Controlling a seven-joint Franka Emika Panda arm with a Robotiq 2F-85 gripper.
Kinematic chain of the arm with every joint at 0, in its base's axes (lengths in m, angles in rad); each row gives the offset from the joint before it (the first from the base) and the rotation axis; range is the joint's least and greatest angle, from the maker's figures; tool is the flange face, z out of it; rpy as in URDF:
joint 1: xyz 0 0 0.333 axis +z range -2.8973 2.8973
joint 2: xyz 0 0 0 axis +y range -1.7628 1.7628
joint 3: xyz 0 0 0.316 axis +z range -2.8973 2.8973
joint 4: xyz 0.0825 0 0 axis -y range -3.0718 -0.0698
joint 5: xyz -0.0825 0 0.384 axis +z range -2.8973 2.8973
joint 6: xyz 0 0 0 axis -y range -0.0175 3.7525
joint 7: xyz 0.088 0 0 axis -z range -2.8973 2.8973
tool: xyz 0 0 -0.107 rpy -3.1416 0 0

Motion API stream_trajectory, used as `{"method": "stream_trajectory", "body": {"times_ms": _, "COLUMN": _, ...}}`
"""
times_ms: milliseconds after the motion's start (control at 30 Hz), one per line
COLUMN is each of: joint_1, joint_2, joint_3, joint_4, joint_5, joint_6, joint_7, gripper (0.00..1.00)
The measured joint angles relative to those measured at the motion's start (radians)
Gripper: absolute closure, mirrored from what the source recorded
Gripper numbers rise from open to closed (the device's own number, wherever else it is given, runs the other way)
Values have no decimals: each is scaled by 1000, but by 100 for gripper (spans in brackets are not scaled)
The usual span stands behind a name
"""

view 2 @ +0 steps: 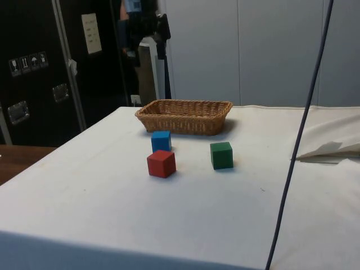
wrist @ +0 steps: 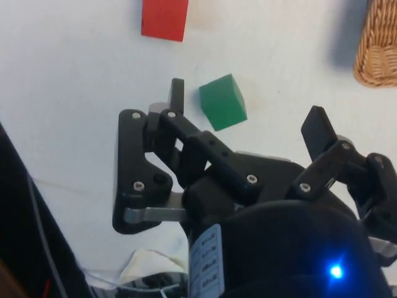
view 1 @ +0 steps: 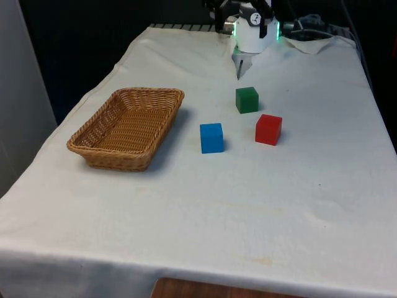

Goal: Pick up the blue cube and place it into the basket.

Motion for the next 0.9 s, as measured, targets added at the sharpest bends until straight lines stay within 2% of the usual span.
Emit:
{"method": "stream_trajectory", "body": {"times_ms": 300, "joint_1": 0, "joint_2": 26, "joint_3": 1, "joint_4": -31, "joint_5": -6, "joint_6": 71, "joint_7": 61, "gripper": 0}}
{"method": "stream_trajectory", "body": {"times_ms": 900, "joint_1": -1, "joint_2": 107, "joint_3": 1, "joint_4": -55, "joint_5": -6, "joint_6": 145, "joint_7": 203, "gripper": 0}}
